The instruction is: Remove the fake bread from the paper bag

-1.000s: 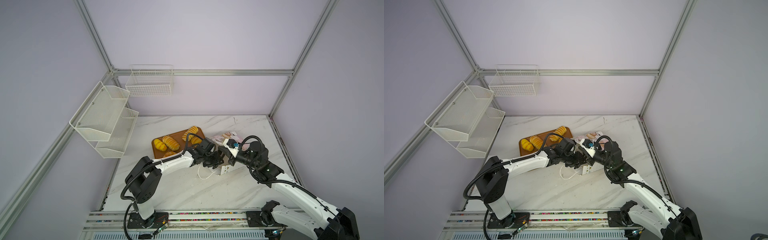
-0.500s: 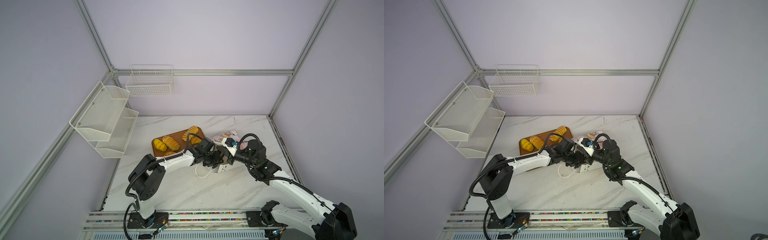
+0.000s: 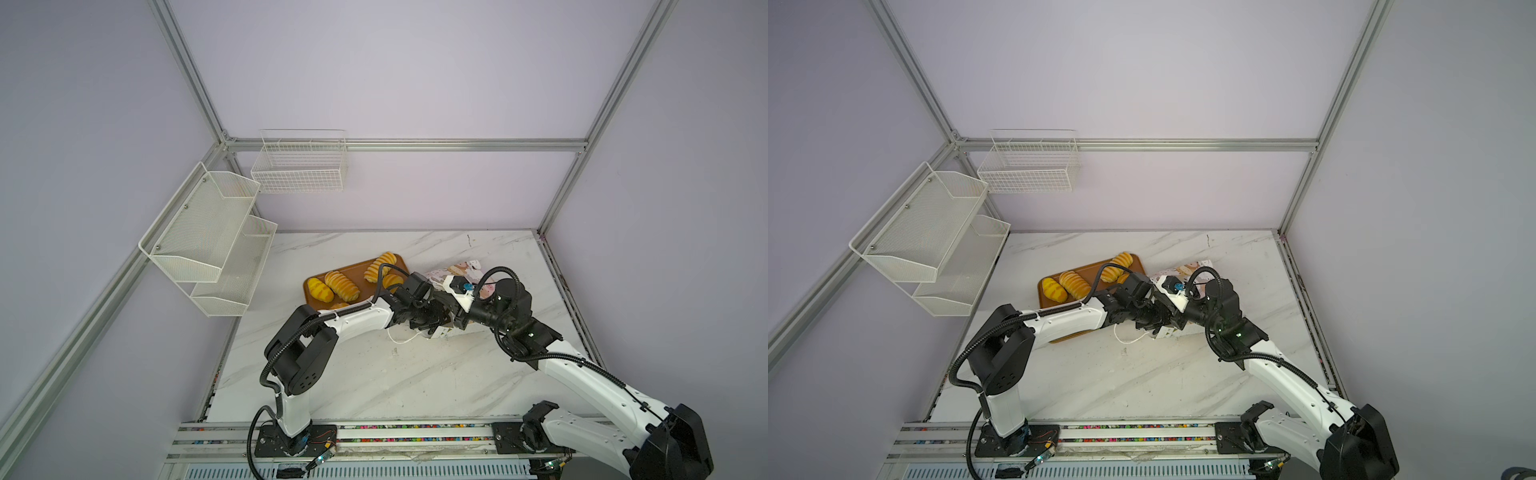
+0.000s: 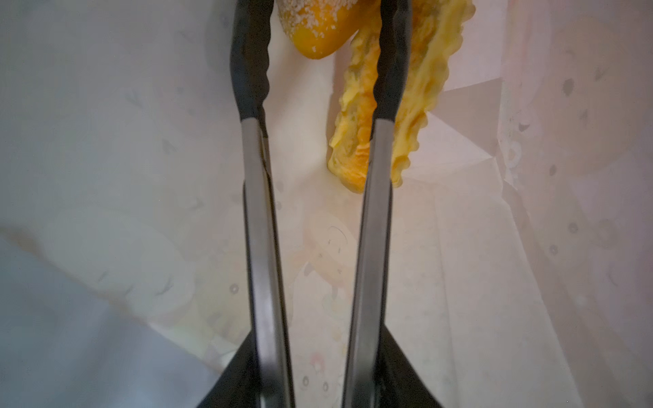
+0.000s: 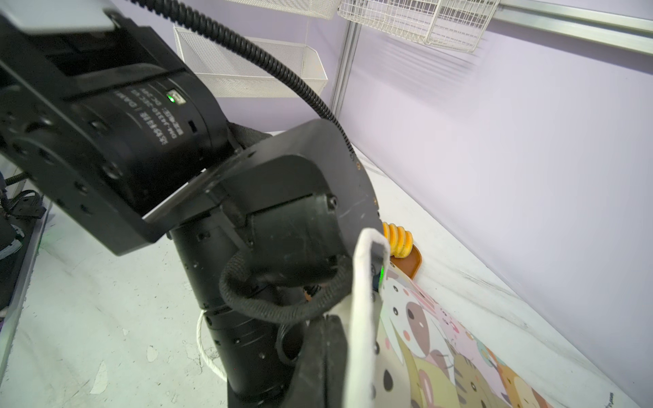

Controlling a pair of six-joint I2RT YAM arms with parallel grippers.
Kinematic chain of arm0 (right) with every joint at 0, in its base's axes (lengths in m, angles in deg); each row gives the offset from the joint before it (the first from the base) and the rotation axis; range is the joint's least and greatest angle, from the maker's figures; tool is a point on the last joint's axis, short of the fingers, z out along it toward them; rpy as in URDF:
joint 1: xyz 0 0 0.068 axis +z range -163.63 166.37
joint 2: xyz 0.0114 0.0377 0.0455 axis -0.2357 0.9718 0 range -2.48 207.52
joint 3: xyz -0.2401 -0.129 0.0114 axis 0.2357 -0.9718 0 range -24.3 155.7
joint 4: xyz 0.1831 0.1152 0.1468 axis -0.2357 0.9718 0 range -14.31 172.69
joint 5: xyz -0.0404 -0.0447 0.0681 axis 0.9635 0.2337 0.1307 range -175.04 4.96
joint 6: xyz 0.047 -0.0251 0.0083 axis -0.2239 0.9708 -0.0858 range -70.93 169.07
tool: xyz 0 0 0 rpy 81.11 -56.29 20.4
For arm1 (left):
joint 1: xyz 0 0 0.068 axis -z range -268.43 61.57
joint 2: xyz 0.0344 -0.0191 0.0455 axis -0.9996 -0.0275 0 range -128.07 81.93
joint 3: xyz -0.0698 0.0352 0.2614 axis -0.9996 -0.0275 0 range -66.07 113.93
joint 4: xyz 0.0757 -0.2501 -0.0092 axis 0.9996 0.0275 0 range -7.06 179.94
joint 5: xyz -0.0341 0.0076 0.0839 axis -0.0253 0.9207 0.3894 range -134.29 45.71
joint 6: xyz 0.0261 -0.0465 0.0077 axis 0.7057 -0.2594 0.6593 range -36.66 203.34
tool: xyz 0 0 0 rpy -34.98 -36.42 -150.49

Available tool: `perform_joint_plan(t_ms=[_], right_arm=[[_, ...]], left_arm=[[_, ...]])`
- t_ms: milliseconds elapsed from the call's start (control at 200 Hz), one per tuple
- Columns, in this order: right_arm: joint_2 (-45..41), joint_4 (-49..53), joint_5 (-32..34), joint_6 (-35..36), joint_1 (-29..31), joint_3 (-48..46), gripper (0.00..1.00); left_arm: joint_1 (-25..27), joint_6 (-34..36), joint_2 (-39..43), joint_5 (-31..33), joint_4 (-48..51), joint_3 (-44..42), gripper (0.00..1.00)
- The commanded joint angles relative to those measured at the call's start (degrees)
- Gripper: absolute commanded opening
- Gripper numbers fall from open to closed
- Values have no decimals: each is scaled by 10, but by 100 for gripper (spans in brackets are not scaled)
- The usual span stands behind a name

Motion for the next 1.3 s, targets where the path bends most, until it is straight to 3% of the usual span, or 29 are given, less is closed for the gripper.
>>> perform_joint_plan(t_ms=[0,260,615,790,1295], right_arm=[[-7,-35,-33,8,2,5,0],[-25,-29,1,8,2,-7,0],[-36,-35,47,10,2,-18,0],[-40,-35,60,17,2,-20,0],[-74,-38,78,40,-6,-42,0]], left_arm=[[-10,9,3,8,-46,49,40],[-13,6,35,14,-57,23,20],[-13,6,96,32,-40,-22,5],[-12,2,133,40,-34,-48,0],[-1,10,235,62,10,-117,0]])
